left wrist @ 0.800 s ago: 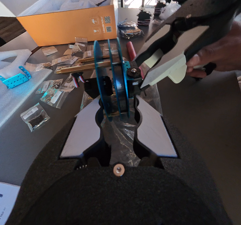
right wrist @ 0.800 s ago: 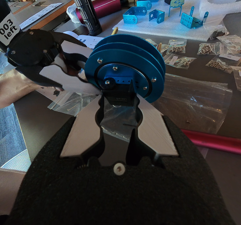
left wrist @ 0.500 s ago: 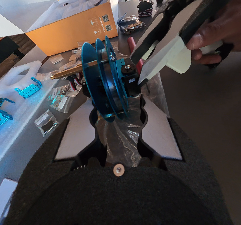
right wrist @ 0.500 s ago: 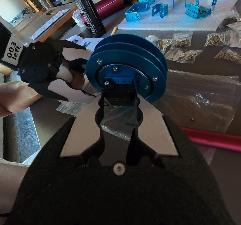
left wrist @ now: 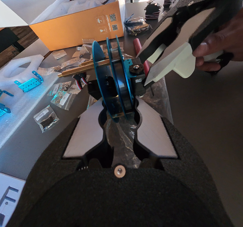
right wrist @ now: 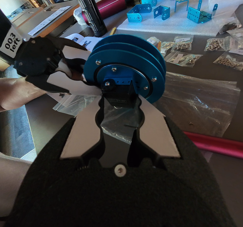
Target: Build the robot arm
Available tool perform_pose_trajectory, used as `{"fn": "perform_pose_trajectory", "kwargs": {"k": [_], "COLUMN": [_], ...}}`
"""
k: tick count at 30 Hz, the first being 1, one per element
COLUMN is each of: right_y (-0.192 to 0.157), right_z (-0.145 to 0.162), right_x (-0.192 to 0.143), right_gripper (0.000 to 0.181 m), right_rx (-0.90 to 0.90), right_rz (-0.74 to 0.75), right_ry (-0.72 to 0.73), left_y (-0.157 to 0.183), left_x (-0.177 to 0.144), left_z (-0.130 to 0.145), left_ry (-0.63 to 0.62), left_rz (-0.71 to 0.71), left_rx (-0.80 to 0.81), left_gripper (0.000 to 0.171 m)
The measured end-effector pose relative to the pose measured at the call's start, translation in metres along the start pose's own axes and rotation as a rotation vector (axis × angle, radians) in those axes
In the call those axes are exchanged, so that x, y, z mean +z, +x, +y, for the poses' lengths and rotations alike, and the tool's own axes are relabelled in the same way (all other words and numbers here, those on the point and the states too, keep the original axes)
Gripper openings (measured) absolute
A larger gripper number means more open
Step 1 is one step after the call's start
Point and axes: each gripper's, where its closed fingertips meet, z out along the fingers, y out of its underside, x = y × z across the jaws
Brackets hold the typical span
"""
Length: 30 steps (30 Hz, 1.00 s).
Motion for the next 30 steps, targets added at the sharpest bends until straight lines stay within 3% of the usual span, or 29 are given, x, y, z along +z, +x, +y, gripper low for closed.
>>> {"fn": "perform_pose_trajectory", "kwargs": {"k": [11,30], "right_y": [-0.0015,-0.0013], "right_z": [-0.0014,-0.0039], "right_x": [0.0017,0.0039], "right_gripper": [0.049,0.048], "right_rx": [-0.001,-0.022], "right_rz": [-0.031,-0.062], "right_ry": [-0.016,-0.033], "left_y": [-0.0010,-0.0019], "left_x": [-0.0007,-0.0002], "left_z": [-0.0012,-0.0008], "left_ry": [0.006,0.000], "left_rz": [0.045,0.027], "left_rx": [-0.150,-0.120], "left_gripper": [0.034,0.034]}}
